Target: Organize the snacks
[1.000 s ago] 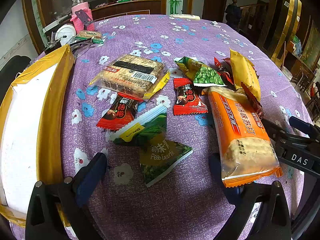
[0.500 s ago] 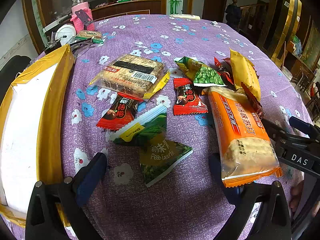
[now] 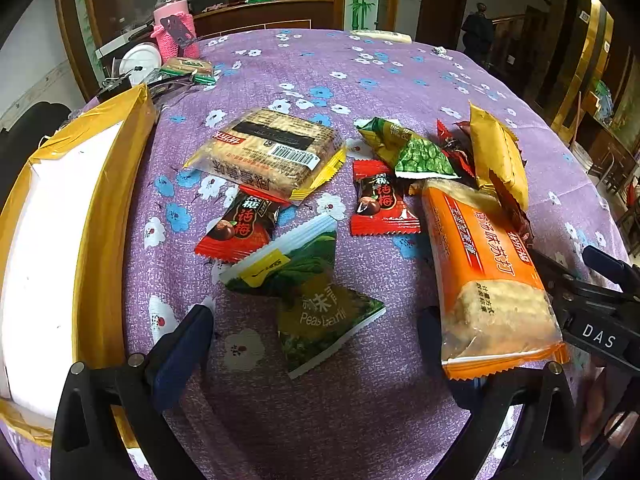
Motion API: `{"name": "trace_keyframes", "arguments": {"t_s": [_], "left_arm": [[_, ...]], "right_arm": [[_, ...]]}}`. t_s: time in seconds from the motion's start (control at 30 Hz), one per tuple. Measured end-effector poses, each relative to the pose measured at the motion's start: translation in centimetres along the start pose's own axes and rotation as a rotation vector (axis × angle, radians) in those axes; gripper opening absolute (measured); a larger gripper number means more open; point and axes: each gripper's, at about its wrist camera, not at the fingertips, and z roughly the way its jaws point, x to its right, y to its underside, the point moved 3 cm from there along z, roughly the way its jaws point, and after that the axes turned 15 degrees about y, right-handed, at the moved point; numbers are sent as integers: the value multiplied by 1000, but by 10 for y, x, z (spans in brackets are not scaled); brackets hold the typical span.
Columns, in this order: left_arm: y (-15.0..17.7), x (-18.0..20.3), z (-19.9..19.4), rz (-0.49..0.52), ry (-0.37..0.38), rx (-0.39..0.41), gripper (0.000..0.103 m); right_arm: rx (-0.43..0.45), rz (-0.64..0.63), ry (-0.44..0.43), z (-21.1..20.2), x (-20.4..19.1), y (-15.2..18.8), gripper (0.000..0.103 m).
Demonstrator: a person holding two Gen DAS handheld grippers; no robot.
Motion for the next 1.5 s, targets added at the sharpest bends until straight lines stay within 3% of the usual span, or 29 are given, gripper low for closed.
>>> {"name": "trace_keyframes", "arguments": {"t_s": [0.17, 0.37, 0.43, 0.57, 0.6, 0.7, 0.77, 1.0, 1.13, 1.23, 1.37, 1.5], "left_arm": [[0, -1, -1, 21, 13, -9, 102], [6, -11, -24, 36, 171, -46, 97], [11, -15, -35, 36, 213, -44, 85], [14, -18, -52, 26, 327, -50, 79], [14, -17, -56, 29, 348, -49, 71], [14, -18, -66, 58, 335, -27, 59], [13, -26, -71, 48, 330, -13, 56], [12, -42, -79, 25, 307, 14, 56], [12, -46, -82, 24, 304, 15, 56], [11, -47, -82, 26, 295, 18, 56], [10, -48, -82, 27, 291, 16, 56], [5, -45, -80, 18, 299, 9, 56]], "right_arm": [[5, -16, -29, 0, 2, 0, 103], [23, 46, -155, -27, 16, 7, 103], [36, 56, -169, -38, 18, 7, 102], [-3, 113, -294, -50, 10, 5, 96], [-18, 127, -333, -52, 6, 5, 95], [-52, 127, -410, -58, -17, 8, 92], [-77, 104, -426, -58, -34, 9, 92], [-132, 36, -326, -42, -76, -3, 91], [-113, -33, -213, -33, -98, -9, 91], [-71, -88, -136, -30, -104, -9, 81], [-43, -127, -147, -34, -99, -5, 67], [-39, -148, -177, -38, -84, 3, 59]]}}
